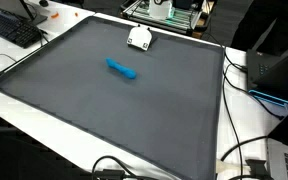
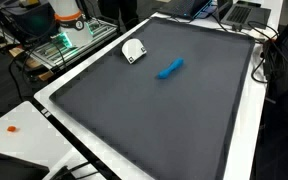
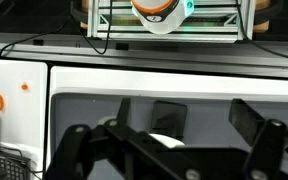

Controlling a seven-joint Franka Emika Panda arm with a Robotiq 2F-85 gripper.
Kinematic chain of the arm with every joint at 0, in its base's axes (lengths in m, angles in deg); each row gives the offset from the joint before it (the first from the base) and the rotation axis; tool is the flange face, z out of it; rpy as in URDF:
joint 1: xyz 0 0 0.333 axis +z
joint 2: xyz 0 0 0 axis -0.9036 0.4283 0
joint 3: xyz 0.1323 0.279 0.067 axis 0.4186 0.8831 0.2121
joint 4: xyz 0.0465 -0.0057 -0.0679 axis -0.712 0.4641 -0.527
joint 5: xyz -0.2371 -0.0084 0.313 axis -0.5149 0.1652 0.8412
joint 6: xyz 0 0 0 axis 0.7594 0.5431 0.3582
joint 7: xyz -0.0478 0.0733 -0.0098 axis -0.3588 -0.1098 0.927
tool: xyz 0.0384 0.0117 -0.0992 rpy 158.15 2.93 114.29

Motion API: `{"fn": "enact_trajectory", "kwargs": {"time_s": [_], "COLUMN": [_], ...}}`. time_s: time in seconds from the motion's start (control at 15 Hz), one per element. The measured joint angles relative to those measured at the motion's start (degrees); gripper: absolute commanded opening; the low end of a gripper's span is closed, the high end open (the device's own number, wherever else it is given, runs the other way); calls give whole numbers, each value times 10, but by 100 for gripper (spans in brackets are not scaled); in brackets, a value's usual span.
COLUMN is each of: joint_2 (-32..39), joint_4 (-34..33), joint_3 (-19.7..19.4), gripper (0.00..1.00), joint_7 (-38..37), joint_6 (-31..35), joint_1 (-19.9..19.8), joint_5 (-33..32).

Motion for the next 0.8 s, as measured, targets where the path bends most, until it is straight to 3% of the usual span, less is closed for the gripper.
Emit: {"fn": "enact_trajectory", "kwargs": {"time_s": [0.4, 0.8], "joint_2": [2, 24], "joint_4": [2, 64], "joint_3": [-2, 9], "gripper": [100, 100], "joint_7": [-27, -188], "joint_6": [7, 143], "joint_1": [-1, -5], "joint_5": [15, 139]}}
